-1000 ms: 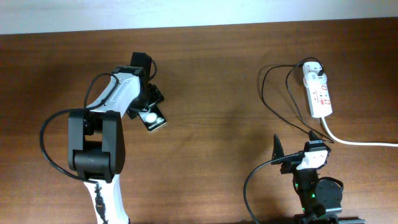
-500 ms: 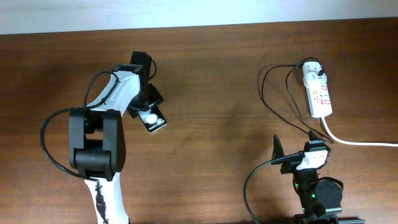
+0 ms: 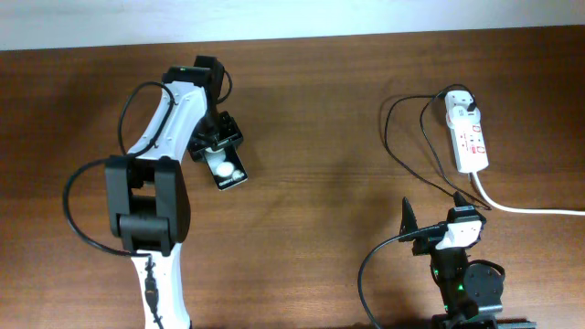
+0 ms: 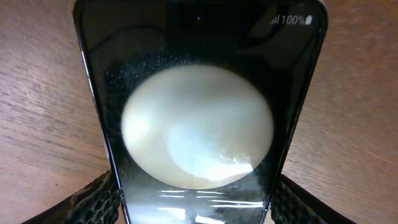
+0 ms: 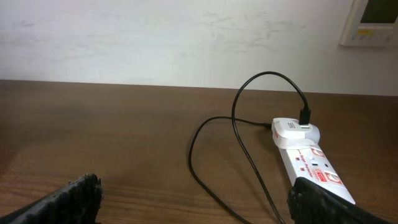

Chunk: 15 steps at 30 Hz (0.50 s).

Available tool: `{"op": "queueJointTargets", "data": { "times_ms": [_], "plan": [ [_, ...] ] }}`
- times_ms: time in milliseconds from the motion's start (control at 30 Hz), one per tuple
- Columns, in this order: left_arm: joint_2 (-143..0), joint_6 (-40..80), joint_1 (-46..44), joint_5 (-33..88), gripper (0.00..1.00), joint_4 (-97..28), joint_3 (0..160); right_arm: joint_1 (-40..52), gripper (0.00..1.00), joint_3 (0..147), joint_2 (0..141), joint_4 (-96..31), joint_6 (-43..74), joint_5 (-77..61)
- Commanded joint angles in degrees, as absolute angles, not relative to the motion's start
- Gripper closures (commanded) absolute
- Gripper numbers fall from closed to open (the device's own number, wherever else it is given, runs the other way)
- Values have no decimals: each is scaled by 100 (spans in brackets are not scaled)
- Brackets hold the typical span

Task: Plug charger to phone and switch on socket
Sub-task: 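Lift the phone with the left gripper and turn it upright toward center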

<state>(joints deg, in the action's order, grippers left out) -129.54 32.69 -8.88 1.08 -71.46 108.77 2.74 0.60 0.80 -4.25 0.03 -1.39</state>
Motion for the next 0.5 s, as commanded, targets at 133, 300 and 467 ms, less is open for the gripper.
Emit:
{"op": "queueJointTargets", "data": {
  "times_ms": [133,300,467],
  "plan": [
    [-11351,3022,-895,-148,35,-7516,11015,303,1,32,32,-454,27,-132],
    [-10121,2985,-895,-148,35,-7756,11015,305,1,32,32,-454,27,-132],
    [-8849,2985,-895,-148,33,-8300,11015,305,1,32,32,-454,27,-132]
  ]
}}
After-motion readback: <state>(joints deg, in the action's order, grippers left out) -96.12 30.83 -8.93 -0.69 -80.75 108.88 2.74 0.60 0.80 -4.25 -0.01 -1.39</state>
